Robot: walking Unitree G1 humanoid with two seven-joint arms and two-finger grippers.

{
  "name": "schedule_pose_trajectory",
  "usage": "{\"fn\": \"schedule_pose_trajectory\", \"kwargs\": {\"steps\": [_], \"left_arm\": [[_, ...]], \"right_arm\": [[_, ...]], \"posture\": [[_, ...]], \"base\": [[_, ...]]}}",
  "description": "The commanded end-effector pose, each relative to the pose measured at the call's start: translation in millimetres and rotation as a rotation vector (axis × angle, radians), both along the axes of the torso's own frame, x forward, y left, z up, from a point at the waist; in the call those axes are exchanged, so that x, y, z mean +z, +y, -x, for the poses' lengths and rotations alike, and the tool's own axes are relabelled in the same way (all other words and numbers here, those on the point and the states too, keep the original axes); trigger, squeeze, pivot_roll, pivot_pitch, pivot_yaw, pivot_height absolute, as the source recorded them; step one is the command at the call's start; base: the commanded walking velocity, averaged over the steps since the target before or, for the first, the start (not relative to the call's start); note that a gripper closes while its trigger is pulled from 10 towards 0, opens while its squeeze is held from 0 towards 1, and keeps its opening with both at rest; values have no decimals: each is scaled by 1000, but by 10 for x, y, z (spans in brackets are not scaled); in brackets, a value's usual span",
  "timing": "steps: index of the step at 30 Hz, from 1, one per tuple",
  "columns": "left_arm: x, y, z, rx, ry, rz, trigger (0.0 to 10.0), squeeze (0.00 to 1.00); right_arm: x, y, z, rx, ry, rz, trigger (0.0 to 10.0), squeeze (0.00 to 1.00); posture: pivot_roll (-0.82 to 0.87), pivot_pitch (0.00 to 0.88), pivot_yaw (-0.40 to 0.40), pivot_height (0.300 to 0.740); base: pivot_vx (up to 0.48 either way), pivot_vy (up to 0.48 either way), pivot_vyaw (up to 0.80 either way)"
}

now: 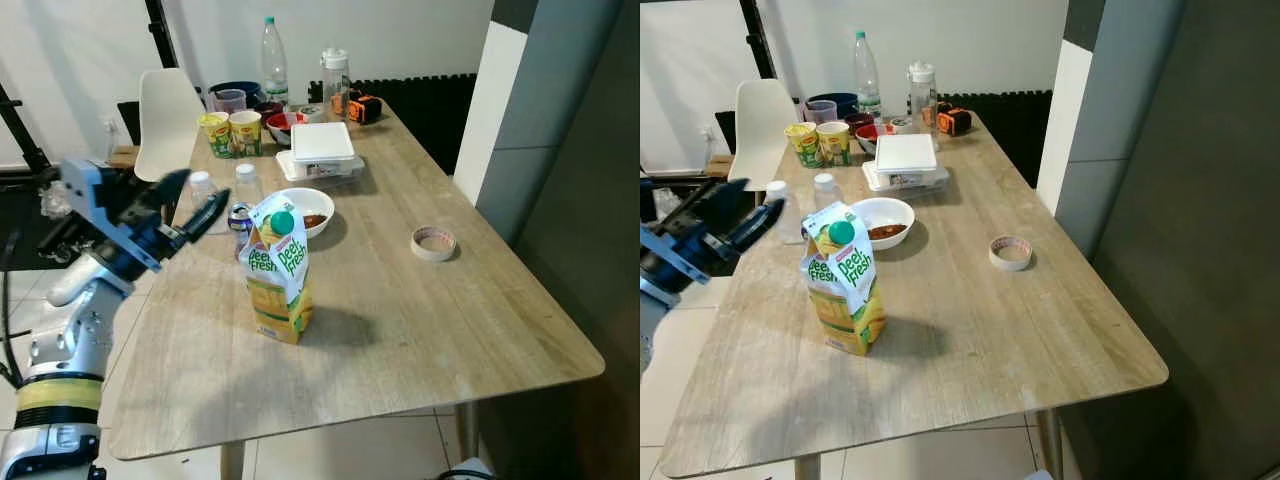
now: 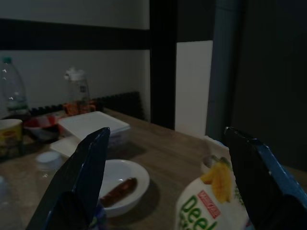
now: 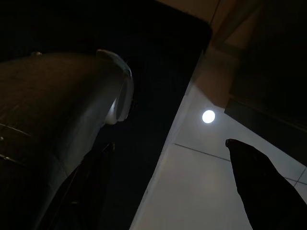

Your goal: Restocking fridge

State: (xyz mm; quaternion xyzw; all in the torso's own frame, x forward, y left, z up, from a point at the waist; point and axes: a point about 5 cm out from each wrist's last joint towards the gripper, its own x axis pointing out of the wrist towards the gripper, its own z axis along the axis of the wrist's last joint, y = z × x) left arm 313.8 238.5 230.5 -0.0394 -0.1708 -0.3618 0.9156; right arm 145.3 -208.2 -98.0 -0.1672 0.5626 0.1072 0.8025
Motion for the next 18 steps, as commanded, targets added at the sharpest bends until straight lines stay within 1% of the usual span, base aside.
{"fn": "schedule_pose_trajectory", "kwargs": {"steps": [1,3,4,5,6,7,8,9,10,12,13,15,16,18], "left_arm": [[-58,-148,8,-68,21,6,10000,0],[-63,-343,44,-157,30,18,10000,0],[-63,-343,44,-157,30,18,10000,0],[-76,-455,82,-214,41,10,10000,0],[-76,-455,82,-214,41,10,10000,0],[-91,-559,111,-258,51,7,10000,0],[-91,-559,111,-258,51,7,10000,0],[-100,-621,133,-284,58,2,10000,0],[-100,-621,133,-284,58,2,10000,0],[-150,-730,55,-250,73,1,10000,0],[-150,-730,55,-250,73,1,10000,0],[-217,-790,-60,-181,106,9,10000,0],[-217,-790,-60,-181,106,9,10000,0],[-271,-823,-135,-123,140,7,10000,0]], "right_arm": [[3,4,-9,-5,-5,-4,10000,0],[6,-4,-13,-2,-6,-1,10000,0],[6,-4,-13,-2,-6,-1,10000,0],[7,-8,-15,0,-6,0,10000,0],[7,-8,-15,0,-6,0,10000,0],[9,-9,-20,1,-7,1,10000,0],[9,-9,-20,1,-7,1,10000,0],[11,-10,-23,2,-8,1,10000,0],[11,-10,-23,2,-8,1,10000,0],[11,-2,-28,3,-9,-1,10000,0],[11,-2,-28,3,-9,-1,10000,0],[8,9,-26,2,-8,-4,10000,0],[8,9,-26,2,-8,-4,10000,0],[4,21,-20,-1,-7,-7,10000,0]], "posture": [[-44,0,5,740],[-42,0,2,740],[-42,0,2,740],[-42,0,0,740],[-42,0,0,740],[-42,0,0,740],[-42,0,0,740],[-42,0,0,740],[-42,0,0,740],[-40,0,2,740],[-40,0,2,740],[-40,0,2,740],[-40,0,2,740],[-41,0,5,740]], "base": [[0,0,0],[0,0,0],[0,0,0],[0,0,0],[0,0,0],[0,0,0],[0,0,0],[0,0,0],[0,0,0],[0,0,0],[0,0,0],[0,0,0],[0,0,0],[0,0,0]]}}
